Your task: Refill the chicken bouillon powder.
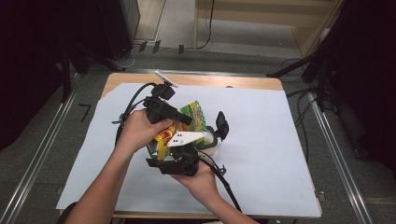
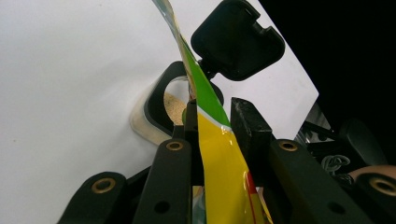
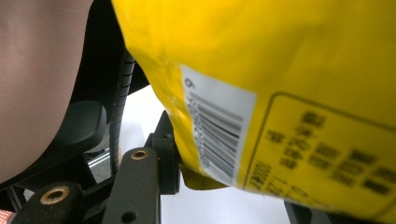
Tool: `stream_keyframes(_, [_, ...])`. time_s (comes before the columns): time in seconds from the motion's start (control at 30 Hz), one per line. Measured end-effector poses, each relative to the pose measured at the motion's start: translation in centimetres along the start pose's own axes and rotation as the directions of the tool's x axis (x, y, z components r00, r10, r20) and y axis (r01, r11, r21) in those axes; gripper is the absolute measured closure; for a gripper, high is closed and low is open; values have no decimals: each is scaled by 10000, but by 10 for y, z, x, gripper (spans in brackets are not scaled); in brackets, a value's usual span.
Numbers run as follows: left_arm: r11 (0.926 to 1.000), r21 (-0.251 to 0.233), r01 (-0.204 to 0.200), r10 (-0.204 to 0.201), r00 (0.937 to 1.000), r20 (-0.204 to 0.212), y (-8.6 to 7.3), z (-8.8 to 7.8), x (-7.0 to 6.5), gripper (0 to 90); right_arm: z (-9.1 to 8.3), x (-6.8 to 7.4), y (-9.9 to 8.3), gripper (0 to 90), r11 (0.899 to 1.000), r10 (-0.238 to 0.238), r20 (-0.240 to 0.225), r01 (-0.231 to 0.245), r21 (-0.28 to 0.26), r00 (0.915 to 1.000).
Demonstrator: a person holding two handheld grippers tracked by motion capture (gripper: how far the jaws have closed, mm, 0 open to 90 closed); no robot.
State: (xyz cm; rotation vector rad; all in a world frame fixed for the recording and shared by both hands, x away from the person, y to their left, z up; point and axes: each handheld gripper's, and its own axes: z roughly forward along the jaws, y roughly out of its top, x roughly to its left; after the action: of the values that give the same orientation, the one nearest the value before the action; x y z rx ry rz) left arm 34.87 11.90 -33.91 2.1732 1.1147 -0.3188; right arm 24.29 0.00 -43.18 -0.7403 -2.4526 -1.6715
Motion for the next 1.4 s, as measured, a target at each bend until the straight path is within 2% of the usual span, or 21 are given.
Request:
stream_keyframes(0.13, [9996,-265,-126,129,9999,97,0,-6,-4,768,-3,1,2,609,9998,-187,96,188,-96,9998])
stream_keyframes(0.2, [9994,-308,-154,156,9999,44,0,-6,-5,750,-4,0,3,611,9998,-102,-22,102,-189,9999])
stream_keyframes(0.43, [9996,-195,-209,207,9997,-125,0,-4,-5,752,-2,-1,1,612,9997,138,-112,-140,-181,9998])
stream_keyframes(0.8, [9990,-339,-280,275,9995,-170,0,-6,-6,752,-3,-2,2,612,9998,34,-112,-36,-220,9999])
stream_keyframes(1.4, [9993,-291,-229,222,9995,-235,0,-3,-4,749,-2,-4,2,612,9997,185,-250,-188,-133,9995])
